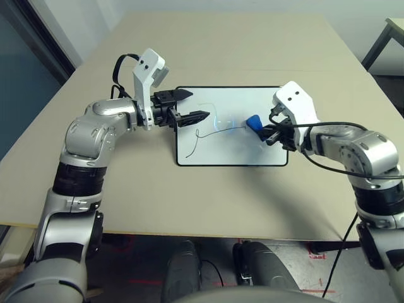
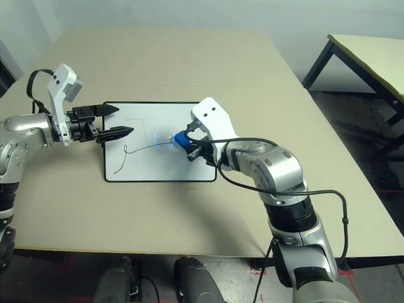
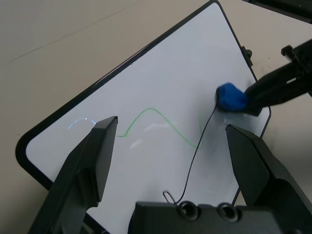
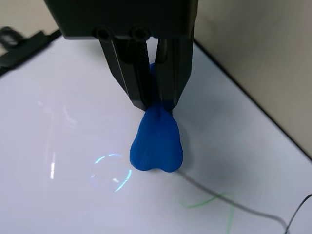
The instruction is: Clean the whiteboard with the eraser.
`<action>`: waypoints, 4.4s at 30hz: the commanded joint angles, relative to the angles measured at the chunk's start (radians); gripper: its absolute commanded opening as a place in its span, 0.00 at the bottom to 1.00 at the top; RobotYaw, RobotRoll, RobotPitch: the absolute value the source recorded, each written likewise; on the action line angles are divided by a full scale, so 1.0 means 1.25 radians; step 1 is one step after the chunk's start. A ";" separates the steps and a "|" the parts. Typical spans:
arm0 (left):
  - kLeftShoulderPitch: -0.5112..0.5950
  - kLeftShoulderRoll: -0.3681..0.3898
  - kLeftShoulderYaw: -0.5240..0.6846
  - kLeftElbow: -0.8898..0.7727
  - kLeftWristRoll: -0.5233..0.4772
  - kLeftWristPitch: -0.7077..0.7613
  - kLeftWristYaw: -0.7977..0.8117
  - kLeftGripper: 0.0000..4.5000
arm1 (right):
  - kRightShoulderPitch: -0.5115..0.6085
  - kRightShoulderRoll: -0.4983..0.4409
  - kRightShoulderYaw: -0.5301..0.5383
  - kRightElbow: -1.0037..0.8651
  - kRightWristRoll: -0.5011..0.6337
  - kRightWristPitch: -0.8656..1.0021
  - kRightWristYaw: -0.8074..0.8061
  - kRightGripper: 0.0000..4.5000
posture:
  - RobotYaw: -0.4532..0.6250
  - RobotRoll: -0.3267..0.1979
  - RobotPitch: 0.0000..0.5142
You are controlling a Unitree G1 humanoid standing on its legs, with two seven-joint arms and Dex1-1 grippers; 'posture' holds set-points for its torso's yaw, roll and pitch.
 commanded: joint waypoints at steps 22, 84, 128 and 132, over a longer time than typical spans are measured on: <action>0.022 -0.007 0.001 -0.045 -0.017 0.027 0.020 1.00 | -0.007 0.097 0.039 -0.036 0.009 0.067 -0.036 0.01 | 0.29 0.62 0.33; 0.074 0.142 0.006 -0.115 -0.043 0.097 -0.036 1.00 | -0.085 0.185 0.086 0.094 -0.052 -0.080 -0.041 0.01 | 0.33 0.62 0.33; 0.049 0.147 0.004 -0.089 -0.034 0.082 -0.043 1.00 | -0.044 0.186 0.087 0.142 -0.119 -0.166 -0.023 0.01 | 0.33 0.62 0.33; 0.035 0.169 0.008 -0.058 -0.018 0.067 -0.047 1.00 | -0.088 0.200 0.083 0.186 -0.132 -0.197 -0.022 0.01 | 0.33 0.62 0.33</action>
